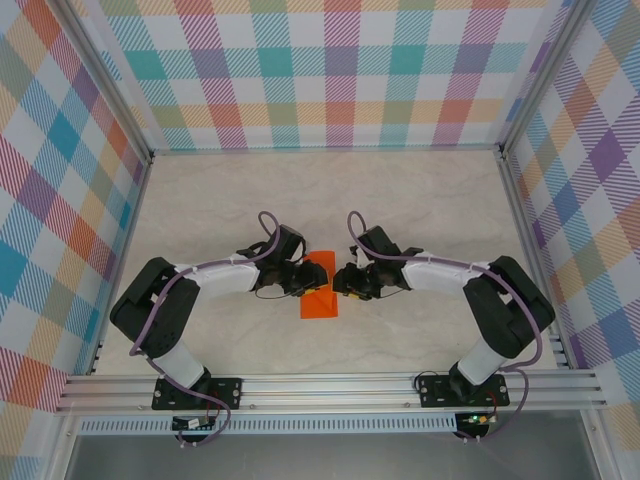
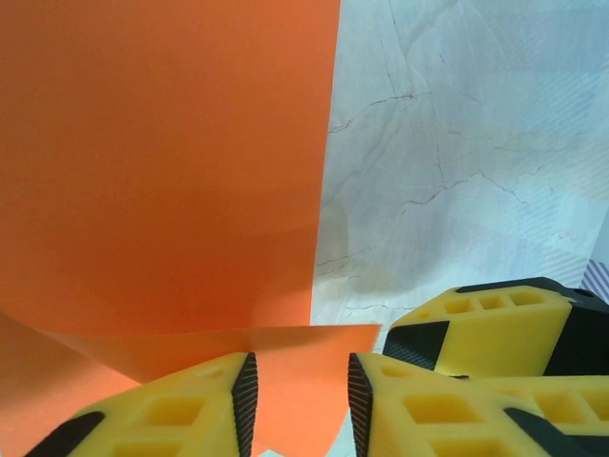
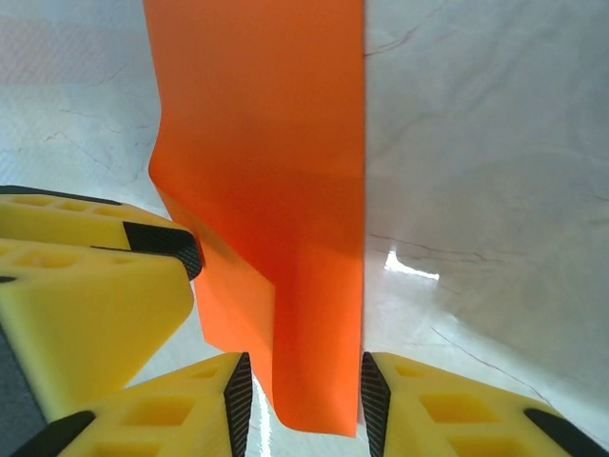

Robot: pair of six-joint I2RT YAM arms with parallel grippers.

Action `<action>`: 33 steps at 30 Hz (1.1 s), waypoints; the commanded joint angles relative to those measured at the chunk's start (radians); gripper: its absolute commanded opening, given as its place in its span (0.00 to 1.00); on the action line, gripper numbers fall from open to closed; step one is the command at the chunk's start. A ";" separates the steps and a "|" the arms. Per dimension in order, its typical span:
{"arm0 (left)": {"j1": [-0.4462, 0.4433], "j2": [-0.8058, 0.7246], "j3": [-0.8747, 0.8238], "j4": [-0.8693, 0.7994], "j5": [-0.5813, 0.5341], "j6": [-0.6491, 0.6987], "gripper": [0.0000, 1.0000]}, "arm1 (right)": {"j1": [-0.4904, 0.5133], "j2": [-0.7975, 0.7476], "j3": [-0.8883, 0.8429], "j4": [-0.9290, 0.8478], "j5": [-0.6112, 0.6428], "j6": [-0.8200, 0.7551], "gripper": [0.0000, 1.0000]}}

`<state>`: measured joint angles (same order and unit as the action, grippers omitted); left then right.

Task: Fold a paper plane with a square sheet of paper (pick it up from the middle)
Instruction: Fold the triangle a second time at the center of the table.

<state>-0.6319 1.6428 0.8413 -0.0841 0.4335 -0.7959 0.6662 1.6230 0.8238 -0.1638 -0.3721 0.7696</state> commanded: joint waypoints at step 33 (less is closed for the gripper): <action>0.008 0.021 0.035 0.017 0.070 -0.008 0.23 | -0.007 0.175 0.124 -0.012 0.013 -0.070 0.07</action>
<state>-0.6319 1.6459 0.8463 -0.0902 0.4789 -0.7971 0.6662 1.7889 0.9268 -0.1558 -0.3744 0.7193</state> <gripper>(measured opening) 0.234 0.074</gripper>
